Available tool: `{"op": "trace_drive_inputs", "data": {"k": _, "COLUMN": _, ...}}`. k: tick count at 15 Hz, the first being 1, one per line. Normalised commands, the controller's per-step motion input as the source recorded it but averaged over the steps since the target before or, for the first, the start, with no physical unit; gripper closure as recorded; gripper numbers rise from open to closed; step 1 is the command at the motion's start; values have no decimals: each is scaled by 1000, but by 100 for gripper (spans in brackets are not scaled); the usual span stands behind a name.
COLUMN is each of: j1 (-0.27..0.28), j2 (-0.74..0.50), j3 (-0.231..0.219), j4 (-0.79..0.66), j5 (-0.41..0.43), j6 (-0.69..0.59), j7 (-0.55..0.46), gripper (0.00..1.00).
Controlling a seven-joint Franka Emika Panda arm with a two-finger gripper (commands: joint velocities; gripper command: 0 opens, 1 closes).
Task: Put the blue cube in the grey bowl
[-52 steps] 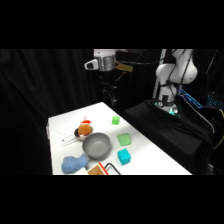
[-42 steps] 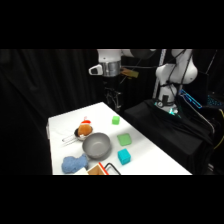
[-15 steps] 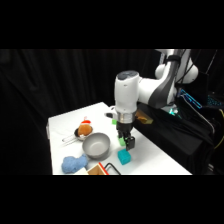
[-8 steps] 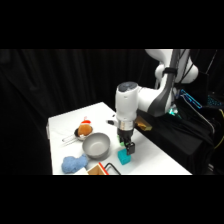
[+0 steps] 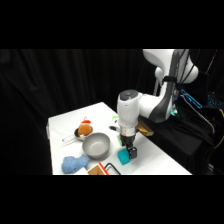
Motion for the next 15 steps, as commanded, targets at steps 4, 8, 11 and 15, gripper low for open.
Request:
{"op": "trace_drive_inputs", "data": {"k": 4, "j1": 123, "j2": 123, "j3": -107, "j4": 95, "j5": 109, "j6": 184, "j7": -29, "gripper": 0}}
{"op": "trace_drive_inputs", "data": {"k": 8, "j1": 96, "j2": 152, "j3": -98, "j4": 133, "j5": 128, "j6": 146, "j7": -58, "gripper": 0}}
{"op": "trace_drive_inputs", "data": {"k": 11, "j1": 84, "j2": 131, "j3": -66, "j4": 141, "j5": 157, "j6": 121, "j7": -81, "gripper": 0}}
{"op": "trace_drive_inputs", "data": {"k": 15, "j1": 98, "j2": 102, "j3": -64, "j4": 133, "j5": 159, "j6": 96, "j7": -80, "gripper": 25}}
